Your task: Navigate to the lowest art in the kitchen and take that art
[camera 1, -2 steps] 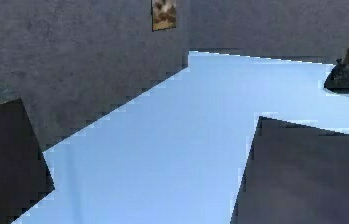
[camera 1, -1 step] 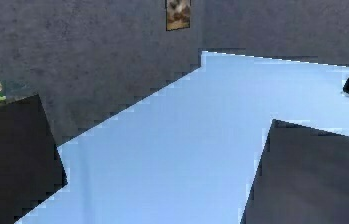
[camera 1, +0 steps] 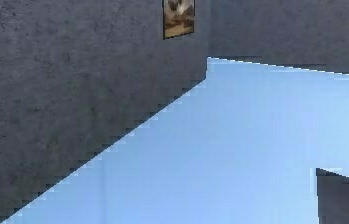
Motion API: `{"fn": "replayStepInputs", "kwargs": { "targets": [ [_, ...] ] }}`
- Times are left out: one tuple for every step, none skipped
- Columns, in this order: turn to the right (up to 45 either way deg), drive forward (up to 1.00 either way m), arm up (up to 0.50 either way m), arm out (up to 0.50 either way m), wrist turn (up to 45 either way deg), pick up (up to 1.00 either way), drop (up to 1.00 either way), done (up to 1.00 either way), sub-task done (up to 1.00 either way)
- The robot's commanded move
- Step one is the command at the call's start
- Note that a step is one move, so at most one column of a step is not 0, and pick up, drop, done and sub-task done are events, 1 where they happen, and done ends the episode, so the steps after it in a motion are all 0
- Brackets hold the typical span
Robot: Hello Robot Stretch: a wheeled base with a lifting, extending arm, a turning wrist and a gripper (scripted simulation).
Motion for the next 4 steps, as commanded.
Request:
{"fn": "replayStepInputs", "kwargs": {
  "targets": [
    [0.0, 1.0, 0.0, 0.0, 0.0, 0.0, 0.0, 0.0, 0.0],
    [0.0, 1.0, 0.0, 0.0, 0.0, 0.0, 0.0, 0.0, 0.0],
    [15.0, 0.0, 0.0, 0.0, 0.0, 0.0, 0.0, 0.0, 0.0],
    [0.0, 0.05, 0.0, 0.0, 0.0, 0.0, 0.0, 0.0, 0.0]
  ]
}}
